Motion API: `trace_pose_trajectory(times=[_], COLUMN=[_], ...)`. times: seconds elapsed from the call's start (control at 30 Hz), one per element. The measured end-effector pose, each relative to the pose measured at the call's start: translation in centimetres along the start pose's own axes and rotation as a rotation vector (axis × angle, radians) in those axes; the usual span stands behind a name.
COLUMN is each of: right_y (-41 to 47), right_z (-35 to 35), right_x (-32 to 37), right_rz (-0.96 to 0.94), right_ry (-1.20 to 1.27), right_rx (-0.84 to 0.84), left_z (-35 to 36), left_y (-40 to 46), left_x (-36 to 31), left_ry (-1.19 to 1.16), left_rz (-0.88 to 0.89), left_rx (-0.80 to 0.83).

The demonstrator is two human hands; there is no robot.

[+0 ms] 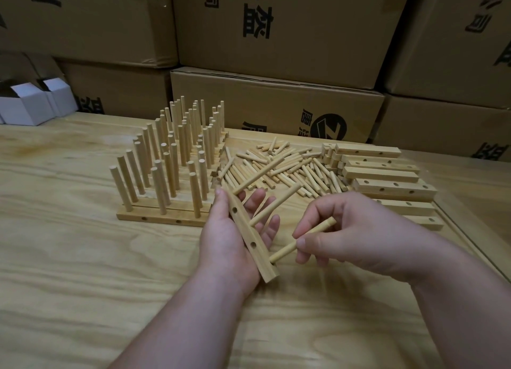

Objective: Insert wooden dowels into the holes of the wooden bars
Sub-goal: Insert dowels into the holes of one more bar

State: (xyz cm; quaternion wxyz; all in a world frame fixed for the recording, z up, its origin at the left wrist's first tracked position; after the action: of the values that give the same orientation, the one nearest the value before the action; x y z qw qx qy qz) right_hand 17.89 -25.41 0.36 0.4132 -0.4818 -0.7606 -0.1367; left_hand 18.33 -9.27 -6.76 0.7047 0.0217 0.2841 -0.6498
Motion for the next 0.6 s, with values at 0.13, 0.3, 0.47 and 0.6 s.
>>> trace_pose_trajectory(times=[0.13,0.3,0.47,0.6], right_y=[-0.18,-0.11,-0.16,-0.05], right_z=[0.23,0.42,0.39,0.10], right_x=[0.37,0.22,0.10,-0.03], right_rz=[-0.062,-0.092,-0.102,-0.059], right_ry=[0.005,0.023,0.022,-0.036], right_rx=[0.049,0.054,0.098,0.055], left_z=[-0.08,-0.06,-0.20,-0.15], left_y=[0.21,0.24,0.32,0.33], left_x=[0.00,0.05,0.02,0.04], left_ry=[0.012,0.018,0.016,0.017], left_rz=[0.000,0.003,0.006,0.009], left_rx=[-0.005,-0.019,-0.029,-0.023])
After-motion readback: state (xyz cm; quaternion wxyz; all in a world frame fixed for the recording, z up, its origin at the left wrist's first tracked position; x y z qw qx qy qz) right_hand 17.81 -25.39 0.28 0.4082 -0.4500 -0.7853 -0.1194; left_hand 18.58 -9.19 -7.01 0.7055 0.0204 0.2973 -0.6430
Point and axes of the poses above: each hand's wrist, its own y-axis towards the middle knuckle, its own z-axis out of the palm, x = y × z, the point moved 2 cm from there along y, towards the middle knuckle, and after that the axes turned 10 degrees about -y, right-handed, at the moved point
